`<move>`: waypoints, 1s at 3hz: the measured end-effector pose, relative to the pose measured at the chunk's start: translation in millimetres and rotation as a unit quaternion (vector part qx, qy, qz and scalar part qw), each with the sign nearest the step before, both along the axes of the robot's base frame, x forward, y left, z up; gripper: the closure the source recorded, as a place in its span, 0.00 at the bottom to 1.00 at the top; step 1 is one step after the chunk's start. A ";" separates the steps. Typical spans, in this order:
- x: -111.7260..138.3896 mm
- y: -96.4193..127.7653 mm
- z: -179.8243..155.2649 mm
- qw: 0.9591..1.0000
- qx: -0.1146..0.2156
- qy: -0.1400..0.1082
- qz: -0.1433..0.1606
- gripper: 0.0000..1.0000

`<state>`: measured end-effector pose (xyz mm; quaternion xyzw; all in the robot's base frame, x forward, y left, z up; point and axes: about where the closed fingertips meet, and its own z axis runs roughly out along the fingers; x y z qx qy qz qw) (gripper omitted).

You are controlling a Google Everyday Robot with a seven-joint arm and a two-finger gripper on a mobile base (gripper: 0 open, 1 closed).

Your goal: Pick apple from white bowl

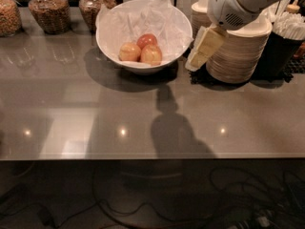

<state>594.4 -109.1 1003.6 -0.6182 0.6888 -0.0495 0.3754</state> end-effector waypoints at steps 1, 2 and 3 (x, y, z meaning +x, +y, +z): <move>33.0 12.8 -11.4 1.000 0.015 -0.014 0.002 0.00; 62.0 24.5 -22.9 0.999 0.027 -0.018 0.002 0.00; 94.0 41.2 -37.0 0.999 0.038 -0.011 -0.002 0.00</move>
Offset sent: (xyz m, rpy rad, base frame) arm 0.1125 0.0469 -0.0435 0.0924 -0.0293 0.0076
